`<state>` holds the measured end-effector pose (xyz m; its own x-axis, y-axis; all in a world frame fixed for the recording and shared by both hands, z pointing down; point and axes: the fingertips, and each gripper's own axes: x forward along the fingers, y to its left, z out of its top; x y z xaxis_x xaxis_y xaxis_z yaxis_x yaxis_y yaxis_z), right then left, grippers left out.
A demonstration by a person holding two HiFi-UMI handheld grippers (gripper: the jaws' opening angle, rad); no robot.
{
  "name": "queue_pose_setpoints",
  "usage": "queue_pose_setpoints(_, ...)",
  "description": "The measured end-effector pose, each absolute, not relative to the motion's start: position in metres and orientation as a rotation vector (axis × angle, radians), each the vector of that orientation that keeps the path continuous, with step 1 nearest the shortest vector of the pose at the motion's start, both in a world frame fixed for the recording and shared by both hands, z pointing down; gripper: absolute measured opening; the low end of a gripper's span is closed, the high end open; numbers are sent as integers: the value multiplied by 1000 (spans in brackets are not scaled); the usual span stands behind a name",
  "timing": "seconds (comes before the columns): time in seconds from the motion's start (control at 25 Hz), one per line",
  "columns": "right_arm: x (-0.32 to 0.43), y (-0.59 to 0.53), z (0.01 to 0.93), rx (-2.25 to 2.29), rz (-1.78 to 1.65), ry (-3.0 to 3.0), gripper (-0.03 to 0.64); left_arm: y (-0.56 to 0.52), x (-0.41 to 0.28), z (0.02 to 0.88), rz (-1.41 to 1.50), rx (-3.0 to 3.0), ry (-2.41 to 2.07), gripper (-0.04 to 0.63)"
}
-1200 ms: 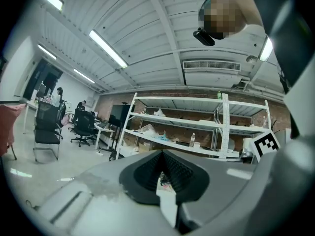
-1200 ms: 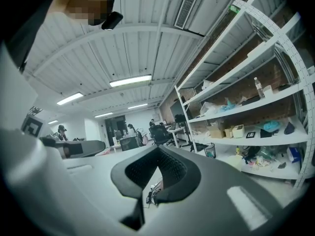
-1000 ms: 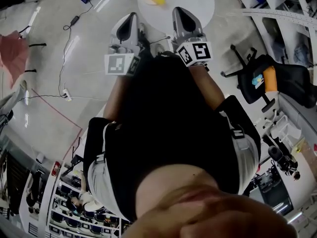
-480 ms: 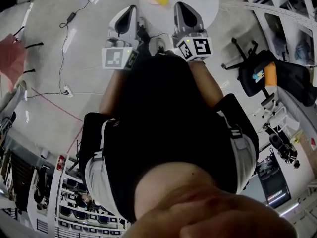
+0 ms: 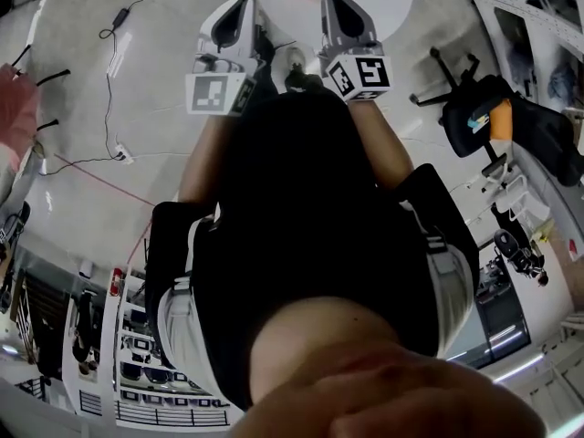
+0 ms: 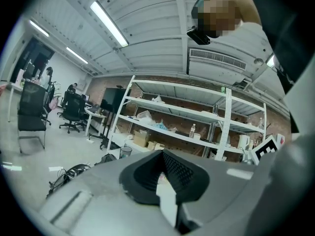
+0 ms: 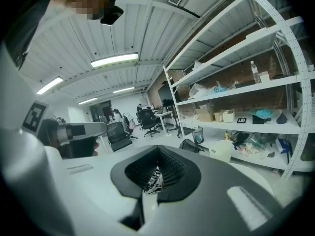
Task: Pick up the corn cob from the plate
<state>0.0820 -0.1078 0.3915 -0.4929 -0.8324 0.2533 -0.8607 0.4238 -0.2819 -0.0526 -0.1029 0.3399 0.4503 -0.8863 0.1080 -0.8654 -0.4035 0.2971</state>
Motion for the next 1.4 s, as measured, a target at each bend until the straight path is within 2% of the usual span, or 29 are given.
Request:
queue_pose_setpoints(1.28,80,-139,474,1543,670,-2453,9,-164,-48,412,-51,2314,-1567,2)
queue_pose_setpoints(1.4,79,-141,484,1532,687,-2441,35,-166,-47,420,-42,2310,-1561,2)
